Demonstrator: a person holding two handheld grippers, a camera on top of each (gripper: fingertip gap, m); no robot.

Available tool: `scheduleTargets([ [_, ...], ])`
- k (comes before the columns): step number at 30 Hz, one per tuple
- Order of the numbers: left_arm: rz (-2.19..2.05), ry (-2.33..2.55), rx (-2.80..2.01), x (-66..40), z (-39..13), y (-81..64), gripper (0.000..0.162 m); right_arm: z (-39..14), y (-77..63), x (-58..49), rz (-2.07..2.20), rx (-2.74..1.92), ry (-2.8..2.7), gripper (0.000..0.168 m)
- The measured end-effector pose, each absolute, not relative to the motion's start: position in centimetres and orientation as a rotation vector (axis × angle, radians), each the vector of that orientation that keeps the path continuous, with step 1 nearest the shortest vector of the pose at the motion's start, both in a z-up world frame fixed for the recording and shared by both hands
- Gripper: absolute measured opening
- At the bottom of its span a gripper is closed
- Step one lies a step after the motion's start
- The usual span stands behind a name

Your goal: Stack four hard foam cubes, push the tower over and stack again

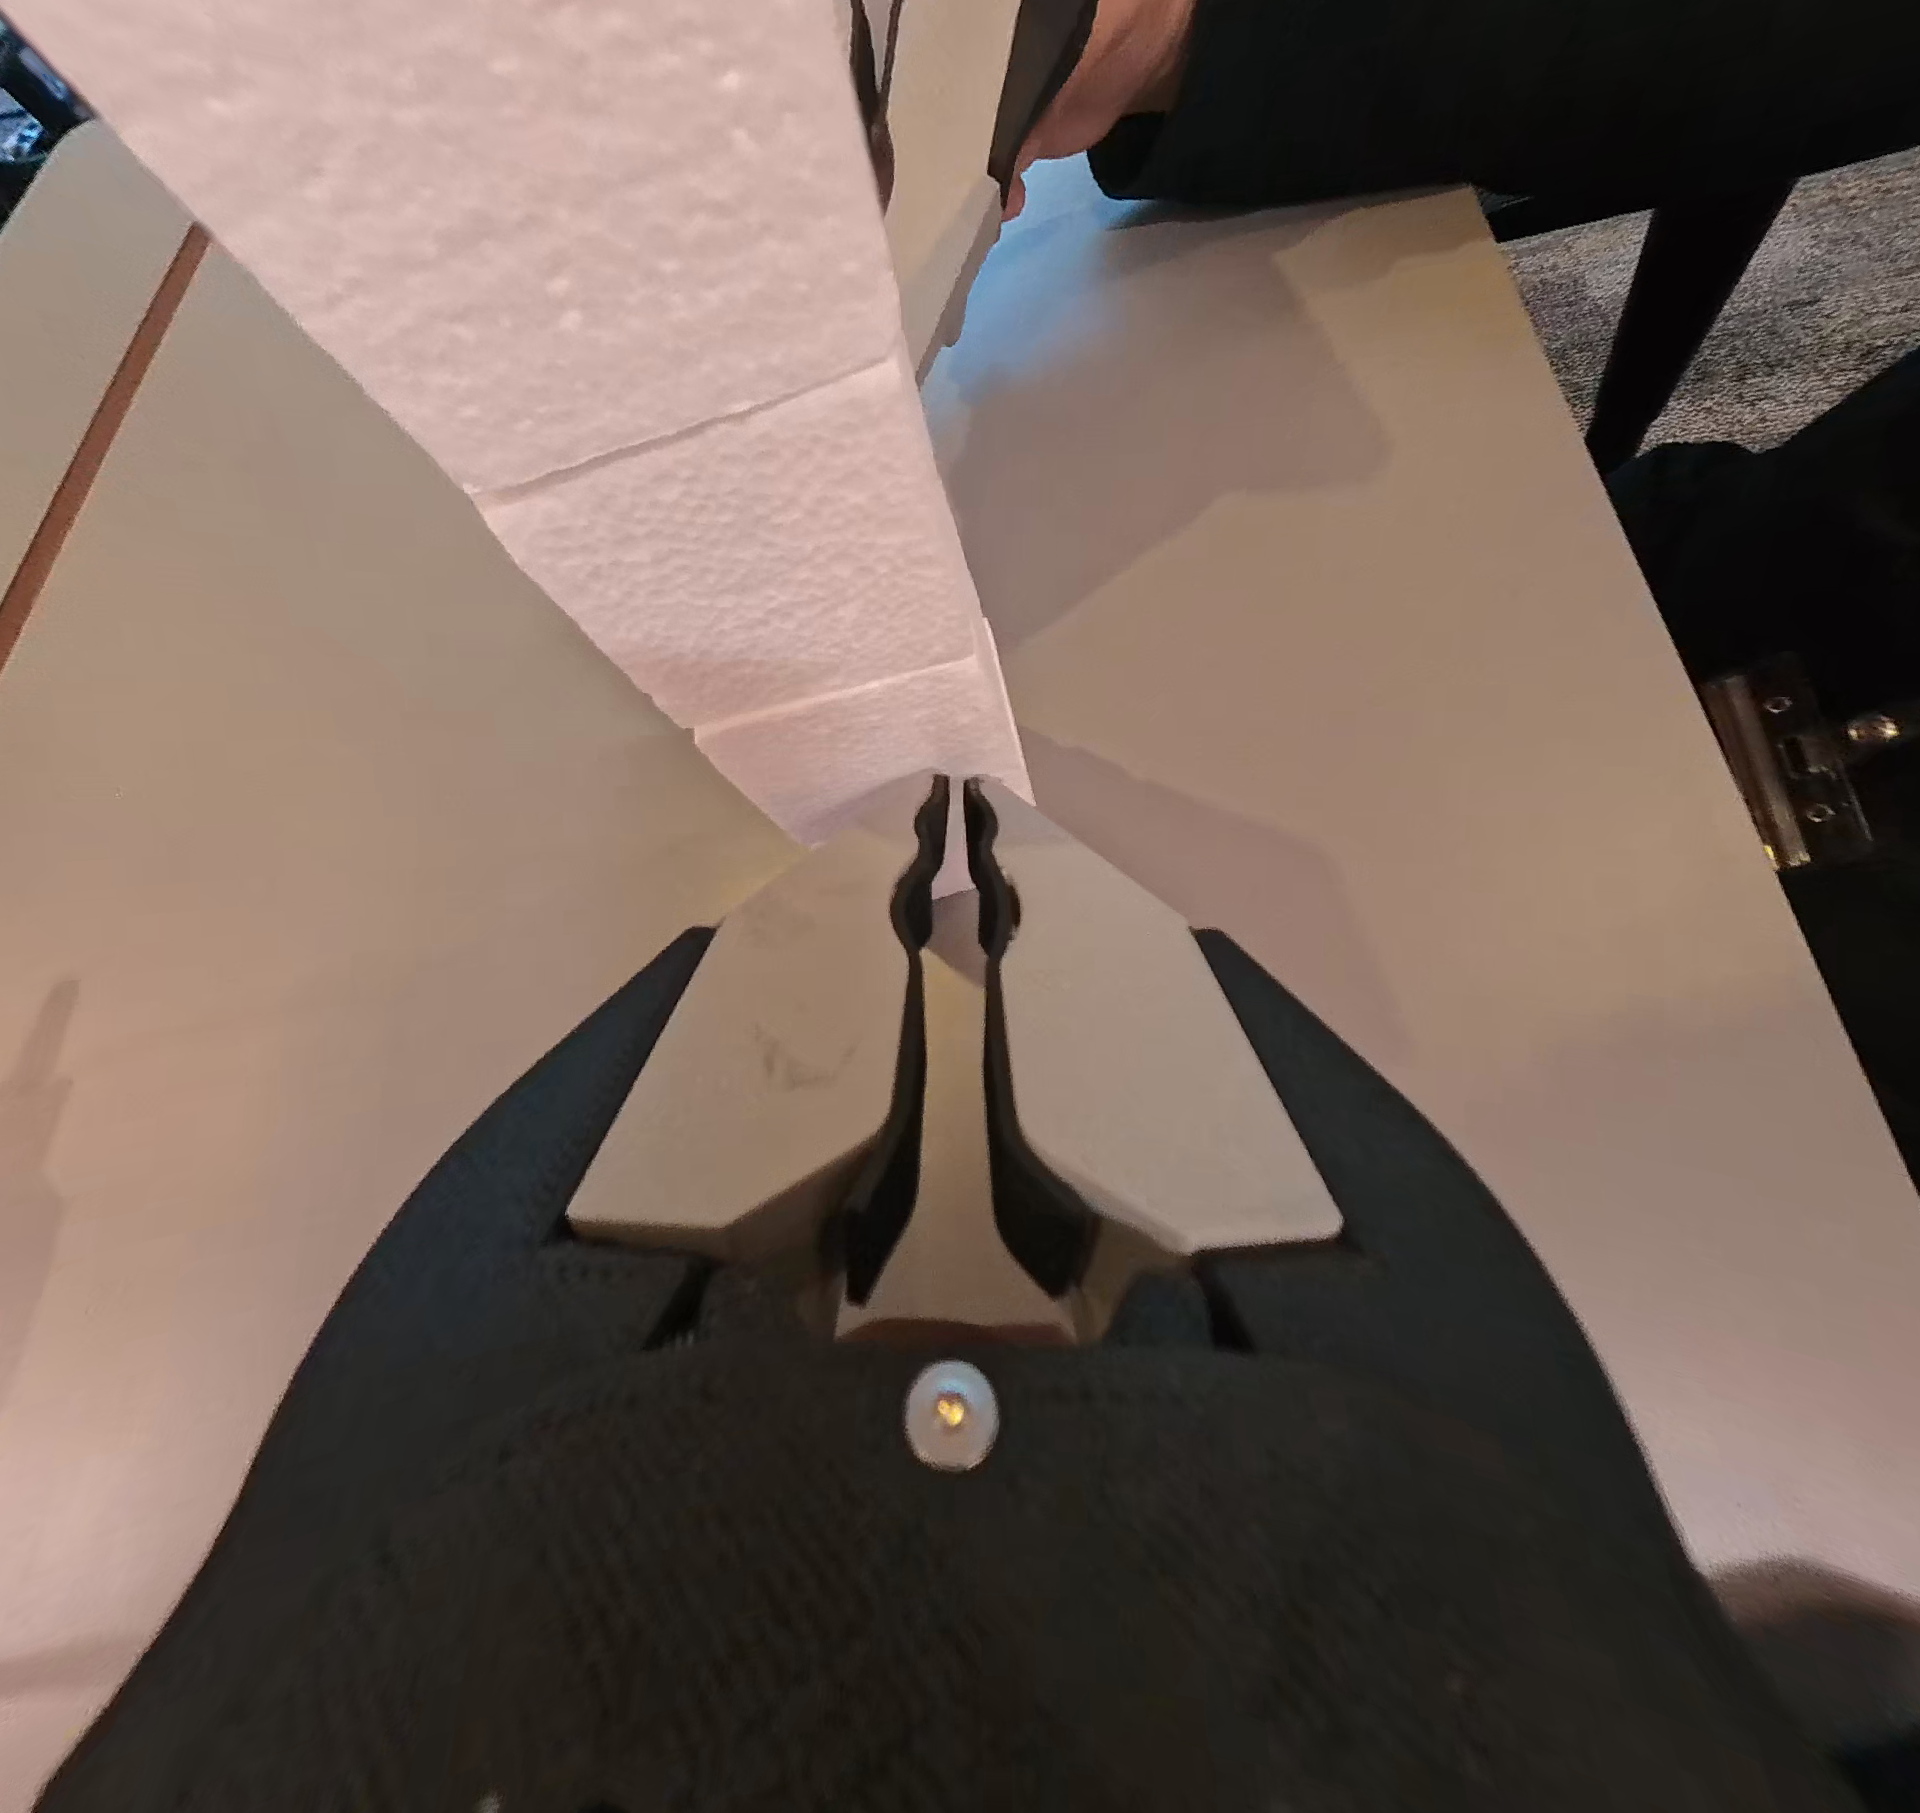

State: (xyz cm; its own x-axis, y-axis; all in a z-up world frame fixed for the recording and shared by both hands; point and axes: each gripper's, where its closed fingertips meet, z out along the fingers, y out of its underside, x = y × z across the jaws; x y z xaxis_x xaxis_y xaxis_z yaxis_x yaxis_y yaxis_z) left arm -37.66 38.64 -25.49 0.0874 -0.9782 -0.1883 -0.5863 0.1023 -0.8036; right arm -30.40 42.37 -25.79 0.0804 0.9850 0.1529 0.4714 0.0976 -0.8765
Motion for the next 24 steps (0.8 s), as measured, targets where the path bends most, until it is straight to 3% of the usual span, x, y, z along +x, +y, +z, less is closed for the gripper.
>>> scheduleTargets([
  [7,-0.6,1.561,-1.585,-37.4,-25.4,39.3,0.012,-25.8,42.3,-30.4,0.756,-1.499,-1.523,0.0],
  [19,-0.579,1.479,-1.547,-38.2,-23.7,40.1,0.012,-25.6,40.9,-30.7,0.803,-1.438,-1.576,0.0],
  [24,-0.555,1.192,-1.691,-41.1,-22.3,44.1,0.014,-25.7,38.9,-31.3,0.854,-1.365,-1.661,0.0],
])
